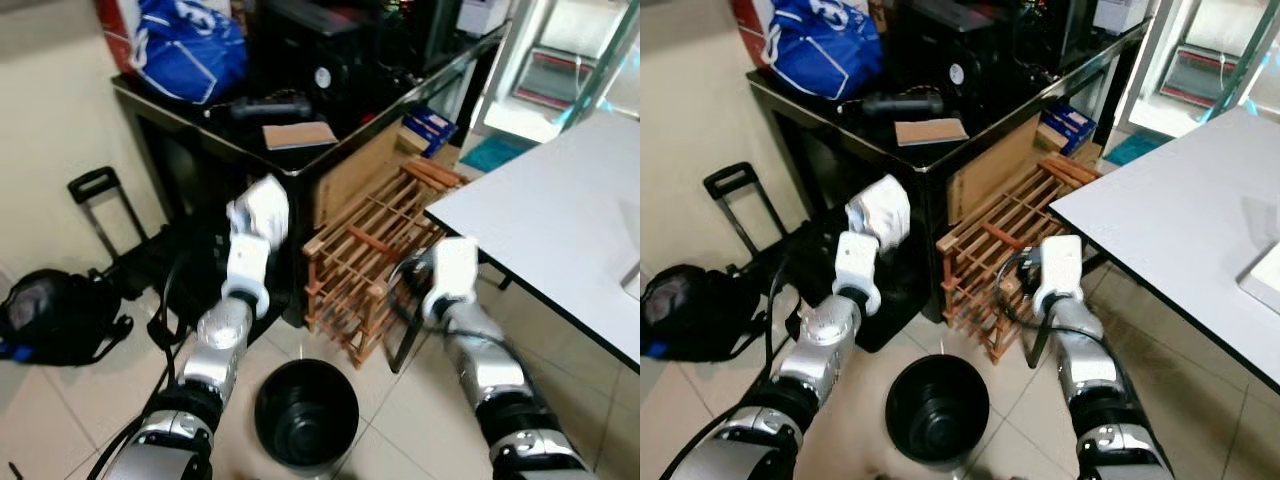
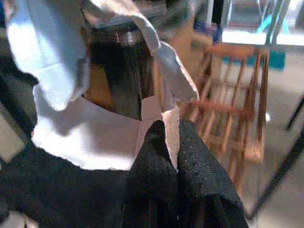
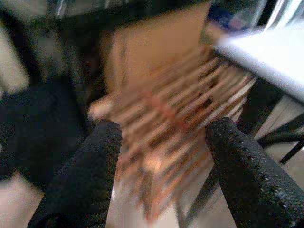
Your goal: Picking trash to rubbish bin
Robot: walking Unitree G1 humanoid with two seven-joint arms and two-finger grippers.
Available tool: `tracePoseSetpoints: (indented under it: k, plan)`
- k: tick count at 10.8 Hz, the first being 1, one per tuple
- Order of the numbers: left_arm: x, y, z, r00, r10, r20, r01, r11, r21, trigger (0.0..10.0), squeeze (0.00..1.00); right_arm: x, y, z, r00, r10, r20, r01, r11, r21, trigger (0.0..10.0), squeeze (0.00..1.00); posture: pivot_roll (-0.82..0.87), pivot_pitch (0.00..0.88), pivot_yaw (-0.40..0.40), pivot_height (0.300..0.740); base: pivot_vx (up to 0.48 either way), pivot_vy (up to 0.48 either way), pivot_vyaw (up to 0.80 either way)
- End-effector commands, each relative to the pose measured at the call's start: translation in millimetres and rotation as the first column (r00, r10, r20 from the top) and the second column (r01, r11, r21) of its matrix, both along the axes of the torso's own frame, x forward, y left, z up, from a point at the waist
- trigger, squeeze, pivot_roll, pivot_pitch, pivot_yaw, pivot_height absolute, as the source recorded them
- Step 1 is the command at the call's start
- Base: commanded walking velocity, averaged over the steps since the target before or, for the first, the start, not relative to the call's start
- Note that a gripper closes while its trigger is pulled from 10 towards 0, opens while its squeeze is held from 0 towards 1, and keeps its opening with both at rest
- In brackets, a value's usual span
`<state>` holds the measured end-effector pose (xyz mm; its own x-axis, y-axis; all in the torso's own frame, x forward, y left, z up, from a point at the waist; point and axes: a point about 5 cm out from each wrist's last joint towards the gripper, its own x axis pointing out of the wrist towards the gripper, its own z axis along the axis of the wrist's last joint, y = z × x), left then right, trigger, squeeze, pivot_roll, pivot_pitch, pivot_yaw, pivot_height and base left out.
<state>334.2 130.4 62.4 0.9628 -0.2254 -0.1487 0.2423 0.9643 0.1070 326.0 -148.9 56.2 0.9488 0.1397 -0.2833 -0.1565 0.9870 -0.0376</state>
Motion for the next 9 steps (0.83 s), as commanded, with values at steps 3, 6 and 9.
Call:
tracePoseSetpoints:
  k: [3,6,9]
  plan:
    - [-17.2,-13.2,-33,0.985,-0.038,-0.17,0.037,0.999,-0.01,10.0,0.0,-30.4,18.5,-35,0.964,0.195,-0.182,-0.2,0.98,-0.012,10.0,0.0,-0.04,0.145,-0.012,0.74,0.0,0.0,0.0]
    - [-45.6,-39.9,-66,0.937,-0.12,-0.328,0.112,0.993,-0.045,10.0,0.0,-55.4,25.6,-34,0.938,0.286,-0.198,-0.284,0.958,0.038,10.0,0.0,-0.1,0.244,-0.054,0.74,0.0,0.0,0.0]
    - [-57.1,-60.9,-74,0.912,-0.14,-0.386,0.113,0.989,-0.09,10.0,0.0,-66.1,32.1,-13,0.928,0.336,-0.16,-0.331,0.942,0.058,10.0,0.0,-0.12,0.316,-0.087,0.74,0.0,0.0,0.0]
